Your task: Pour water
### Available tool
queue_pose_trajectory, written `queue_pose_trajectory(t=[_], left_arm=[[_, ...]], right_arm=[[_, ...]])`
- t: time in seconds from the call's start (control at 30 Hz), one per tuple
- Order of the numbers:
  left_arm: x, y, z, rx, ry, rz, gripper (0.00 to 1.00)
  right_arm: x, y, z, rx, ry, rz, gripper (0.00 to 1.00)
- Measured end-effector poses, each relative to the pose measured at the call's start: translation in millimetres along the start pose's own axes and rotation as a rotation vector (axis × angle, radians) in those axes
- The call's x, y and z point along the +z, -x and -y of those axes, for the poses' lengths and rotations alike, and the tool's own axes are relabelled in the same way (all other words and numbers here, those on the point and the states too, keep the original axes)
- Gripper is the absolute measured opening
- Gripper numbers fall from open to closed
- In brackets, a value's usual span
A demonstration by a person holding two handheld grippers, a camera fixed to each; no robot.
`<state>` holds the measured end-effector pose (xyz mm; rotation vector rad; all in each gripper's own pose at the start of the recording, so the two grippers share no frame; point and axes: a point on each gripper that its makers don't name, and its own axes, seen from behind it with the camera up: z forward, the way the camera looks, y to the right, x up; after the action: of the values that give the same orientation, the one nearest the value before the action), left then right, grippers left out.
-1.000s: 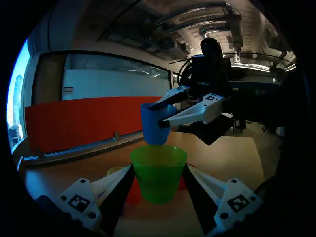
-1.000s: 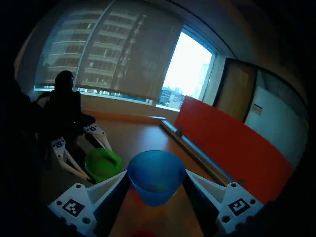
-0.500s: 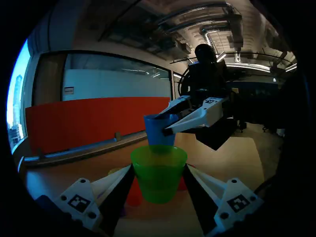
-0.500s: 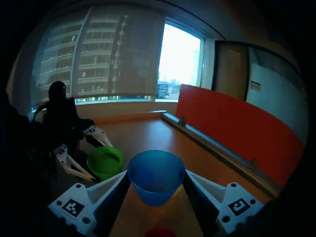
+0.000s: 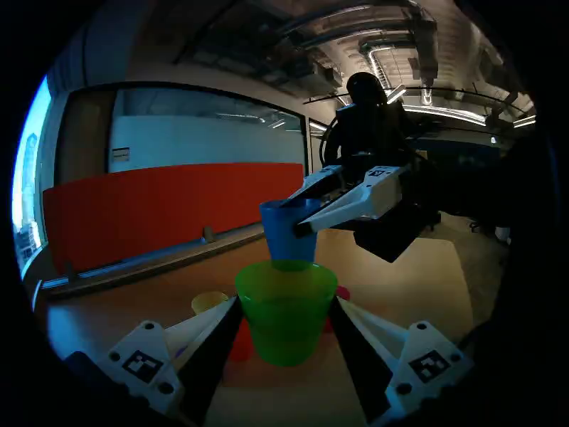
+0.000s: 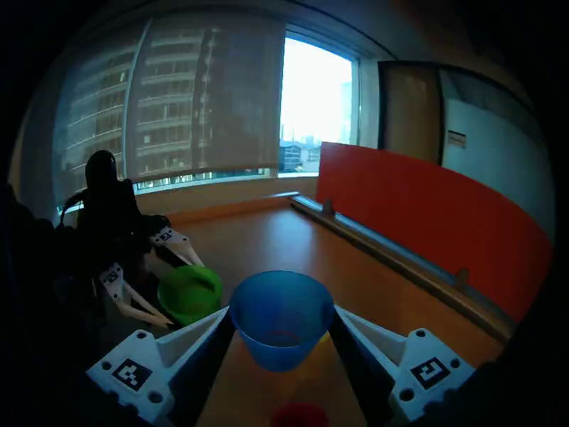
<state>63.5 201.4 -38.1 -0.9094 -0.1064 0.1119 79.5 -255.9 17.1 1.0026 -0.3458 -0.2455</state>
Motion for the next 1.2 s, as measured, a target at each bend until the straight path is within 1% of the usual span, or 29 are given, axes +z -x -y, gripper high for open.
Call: queue_pose_trajectory(t=[0.3,0.5,0.7,0.8,1.2], left_arm=[[0.5,9.5,2.8,0.001,0.01,0.048,0.83],[1.6,20.4,3.3,0.014,0.013,0.092,0.83],[1.3,34.7,0.9,0.021,0.026,0.147,0.83],[1.9,41.6,0.0,0.022,0.036,0.176,0.83],[-1.1,54.2,-4.2,0.038,0.052,0.221,0.83]], right_arm=[[-0.1,3.8,1.1,0.019,-0.006,0.004,0.9],[0.3,11.8,1.8,0.022,-0.012,0.022,0.91],[0.3,20.7,2.6,0.018,-0.019,0.034,0.91],[-0.2,24.6,3.4,0.012,-0.022,0.043,0.91],[4.2,41.0,13.6,-0.05,-0.044,0.076,0.91]])
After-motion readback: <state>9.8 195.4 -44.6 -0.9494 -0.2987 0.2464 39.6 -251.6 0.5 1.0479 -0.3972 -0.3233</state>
